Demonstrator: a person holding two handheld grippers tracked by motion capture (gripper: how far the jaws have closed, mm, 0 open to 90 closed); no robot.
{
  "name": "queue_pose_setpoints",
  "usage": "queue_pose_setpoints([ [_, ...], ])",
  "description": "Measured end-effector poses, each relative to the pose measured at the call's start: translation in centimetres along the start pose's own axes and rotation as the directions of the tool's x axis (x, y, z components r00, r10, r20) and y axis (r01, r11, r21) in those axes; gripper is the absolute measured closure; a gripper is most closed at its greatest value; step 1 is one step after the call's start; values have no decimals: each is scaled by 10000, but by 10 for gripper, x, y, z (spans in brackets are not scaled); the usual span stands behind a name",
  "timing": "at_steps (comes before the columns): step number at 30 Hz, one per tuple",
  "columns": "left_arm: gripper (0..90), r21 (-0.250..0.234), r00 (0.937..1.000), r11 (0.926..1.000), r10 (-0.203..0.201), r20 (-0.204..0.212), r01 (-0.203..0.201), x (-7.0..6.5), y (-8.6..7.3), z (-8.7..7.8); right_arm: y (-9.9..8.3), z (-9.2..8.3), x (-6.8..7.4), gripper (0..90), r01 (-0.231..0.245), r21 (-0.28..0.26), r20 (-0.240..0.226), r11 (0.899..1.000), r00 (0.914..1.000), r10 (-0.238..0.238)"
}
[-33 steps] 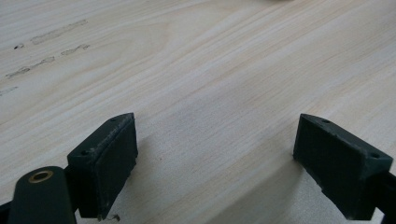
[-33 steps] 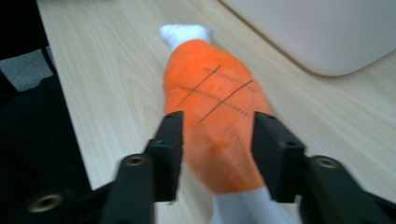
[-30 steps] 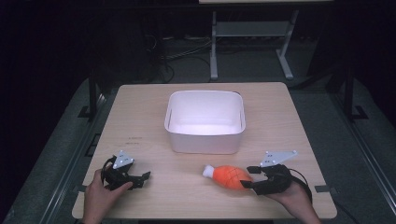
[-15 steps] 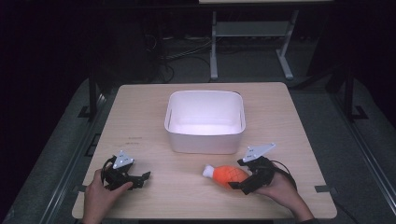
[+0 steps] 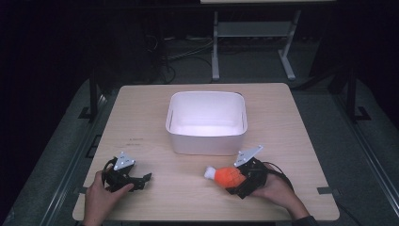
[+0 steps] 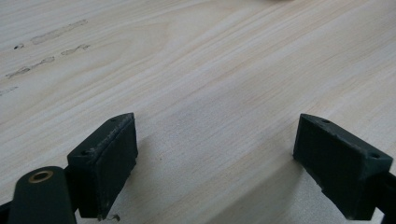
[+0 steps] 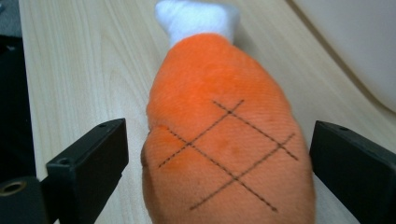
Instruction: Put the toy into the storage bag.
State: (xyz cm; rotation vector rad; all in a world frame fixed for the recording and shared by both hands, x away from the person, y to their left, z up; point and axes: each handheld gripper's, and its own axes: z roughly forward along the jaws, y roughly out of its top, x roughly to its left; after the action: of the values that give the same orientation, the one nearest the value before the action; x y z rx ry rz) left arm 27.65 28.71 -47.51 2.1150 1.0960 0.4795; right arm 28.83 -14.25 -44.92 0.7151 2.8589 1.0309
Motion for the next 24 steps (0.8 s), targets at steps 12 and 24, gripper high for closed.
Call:
queue_pose_setpoints([
  [12, 128, 1, 10000, 10000, -3, 2, 3, 0, 0, 0, 1, 5, -1, 127, 241, 249, 132, 9994, 9996, -244],
  [24, 128, 2, 10000, 10000, 0, 2, 0, 0, 0, 0, -1, 3, 0, 231, 458, 280, 254, 9986, 9986, -465],
])
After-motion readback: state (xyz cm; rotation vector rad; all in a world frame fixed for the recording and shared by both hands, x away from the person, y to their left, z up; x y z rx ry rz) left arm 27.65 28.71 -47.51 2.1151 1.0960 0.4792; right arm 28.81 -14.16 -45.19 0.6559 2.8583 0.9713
